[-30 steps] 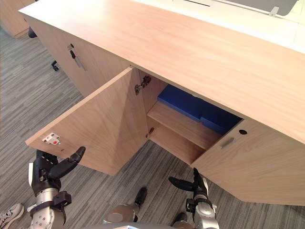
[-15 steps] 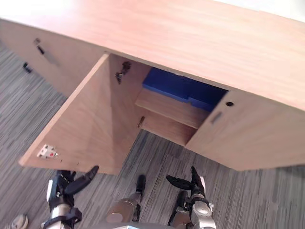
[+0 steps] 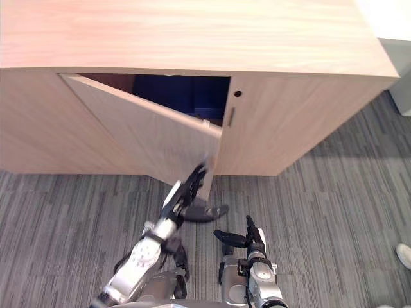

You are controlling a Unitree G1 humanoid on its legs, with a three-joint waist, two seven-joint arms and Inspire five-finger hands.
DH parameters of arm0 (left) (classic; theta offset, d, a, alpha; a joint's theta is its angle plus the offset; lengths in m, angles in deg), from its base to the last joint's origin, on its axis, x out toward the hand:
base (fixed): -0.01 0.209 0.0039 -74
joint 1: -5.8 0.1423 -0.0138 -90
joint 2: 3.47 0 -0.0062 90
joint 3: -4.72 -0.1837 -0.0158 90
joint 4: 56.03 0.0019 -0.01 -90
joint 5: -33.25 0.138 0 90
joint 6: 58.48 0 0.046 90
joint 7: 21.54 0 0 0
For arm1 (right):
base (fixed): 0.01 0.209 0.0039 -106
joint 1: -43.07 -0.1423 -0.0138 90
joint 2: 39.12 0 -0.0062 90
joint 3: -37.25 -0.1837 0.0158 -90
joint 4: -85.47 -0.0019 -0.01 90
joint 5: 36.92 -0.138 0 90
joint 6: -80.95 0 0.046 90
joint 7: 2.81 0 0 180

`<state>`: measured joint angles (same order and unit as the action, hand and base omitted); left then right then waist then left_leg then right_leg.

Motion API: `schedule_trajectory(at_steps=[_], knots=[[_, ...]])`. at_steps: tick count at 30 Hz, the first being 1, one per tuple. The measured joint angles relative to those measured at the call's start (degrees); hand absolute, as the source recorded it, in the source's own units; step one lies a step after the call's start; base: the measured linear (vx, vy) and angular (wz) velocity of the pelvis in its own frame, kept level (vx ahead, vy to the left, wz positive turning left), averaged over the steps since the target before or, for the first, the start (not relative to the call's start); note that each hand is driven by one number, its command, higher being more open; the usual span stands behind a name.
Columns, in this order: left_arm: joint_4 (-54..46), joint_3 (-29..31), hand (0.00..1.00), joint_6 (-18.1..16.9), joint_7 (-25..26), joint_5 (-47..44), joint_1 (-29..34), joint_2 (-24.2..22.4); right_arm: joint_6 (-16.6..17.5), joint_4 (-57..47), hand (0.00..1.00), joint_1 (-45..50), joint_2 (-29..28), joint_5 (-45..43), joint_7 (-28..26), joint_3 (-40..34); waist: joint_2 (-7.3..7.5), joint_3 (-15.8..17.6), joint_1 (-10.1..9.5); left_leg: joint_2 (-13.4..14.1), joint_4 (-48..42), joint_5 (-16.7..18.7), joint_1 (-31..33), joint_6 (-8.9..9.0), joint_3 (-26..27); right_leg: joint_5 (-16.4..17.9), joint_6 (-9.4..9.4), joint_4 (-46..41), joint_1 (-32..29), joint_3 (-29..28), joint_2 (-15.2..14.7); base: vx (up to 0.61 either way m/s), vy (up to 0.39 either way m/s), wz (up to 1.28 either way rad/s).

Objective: Walk over to the cabinet, pick up the folder, carry it to the office cabinet, place the folder inside the office cabinet, then close the office cabinet door

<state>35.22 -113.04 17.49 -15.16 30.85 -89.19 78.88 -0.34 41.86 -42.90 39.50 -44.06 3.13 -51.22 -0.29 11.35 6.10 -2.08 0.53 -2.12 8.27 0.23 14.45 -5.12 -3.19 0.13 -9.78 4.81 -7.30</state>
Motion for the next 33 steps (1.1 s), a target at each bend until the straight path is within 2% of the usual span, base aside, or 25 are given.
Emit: schedule_trajectory(at_steps=[2, 7, 13, 16, 19, 21, 27, 31, 33], knots=[[0.79, 2.16, 1.0, -0.35, 1.83, 3.7, -4.8, -0.94, -0.58, 0.04, 1.0, 0.46, 1.24, 0.01, 0.0, -0.02, -1.47, -0.42, 0.88, -0.01, 1.2, -1.26, -1.21, -1.88, -0.08, -0.56, -0.78, 0.52, 0.87, 0.13, 0.3, 0.11, -0.001, -0.09], [9.85, 8.4, 1.0, 1.5, 5.42, 10.5, -12.04, -0.56, -0.59, -0.53, 1.0, 0.46, 1.22, 0.01, -0.91, -0.01, -1.59, -0.5, 1.72, 0.64, 3.66, -2.07, -4.48, -1.65, -1.17, -0.54, -0.75, 2.51, 4.36, 1.65, 1.28, 0.05, -0.046, 0.07], [15.46, 11.63, 1.0, 4.77, 6.15, 10.62, -11.63, 0.91, -0.64, -0.63, 1.0, 0.75, 1.14, -0.01, -1.29, -0.1, -1.58, -0.5, 2.06, 0.5, 4.47, -2.62, -5.46, -1.63, -2.23, -0.53, -0.73, 3.37, 5.84, 2.79, 1.25, 0.0, 0.009, 0.1], [14.43, 12.73, 1.0, 5.04, 5.83, 9.48, -6.74, 1.31, -0.79, -0.56, 1.0, 1.08, 0.99, -0.01, -1.44, -0.25, -1.58, -0.5, 2.01, 0.44, 4.49, -2.59, -6.1, -1.61, -2.56, -0.52, -0.72, 3.85, 6.89, 3.17, 1.21, -0.02, 0.019, 0.07], [11.16, 12.66, 1.0, 4.97, 4.3, 7.31, 1.32, 1.68, -0.95, -0.48, 1.0, 1.13, 0.68, -0.02, -1.55, -1.55, -1.58, -0.5, 1.6, 0.54, 4.49, -2.53, -6.17, -1.52, -2.63, -0.51, -0.71, 4.06, 7.07, 3.25, 1.28, 0.0, 0.0, 0.0], [9.56, 12.59, 1.0, 4.78, 2.63, 5.92, 7.68, 1.65, -1.07, -0.33, 1.0, 1.22, 0.61, -0.03, -1.46, -2.79, -1.58, -0.51, 0.98, 0.58, 4.49, -2.43, -6.2, -1.37, -2.62, -0.51, -0.71, 4.24, 7.18, 3.23, 1.32, 0.0, 0.0, 0.0], [10.04, 13.76, 1.0, 4.67, -2.7, -0.16, 19.44, 1.6, -1.7, 0.14, 1.0, 1.31, 0.55, -0.03, -0.97, -5.78, -1.59, -0.63, -0.7, 0.68, 4.49, -2.09, -6.69, -0.98, -2.62, -0.37, -0.77, 4.7, 7.89, 3.23, 1.43, 0.0, 0.0, 0.0], [19.76, 19.67, 1.0, 4.23, -4.48, -1.05, 21.7, 1.1, -1.75, 0.13, 1.0, 1.51, 0.6, 0.01, -0.78, -7.56, -1.62, -2.01, -2.07, 0.88, 4.49, -1.91, -6.92, -0.87, -2.71, -0.04, -0.74, 4.7, 8.17, 3.31, 1.64, 0.0, 0.0, 0.0], [26.61, 24.97, 1.0, 4.51, -4.58, -1.04, 21.53, 0.99, -1.75, 0.08, 1.0, 1.35, 0.76, 0.22, -0.8, -8.37, -1.44, -2.31, -2.23, 0.97, 4.5, -1.8, -7.63, -0.85, -2.97, 0.26, -0.78, 4.71, 9.01, 3.57, 1.71, 0.0, -0.017, 0.05]])
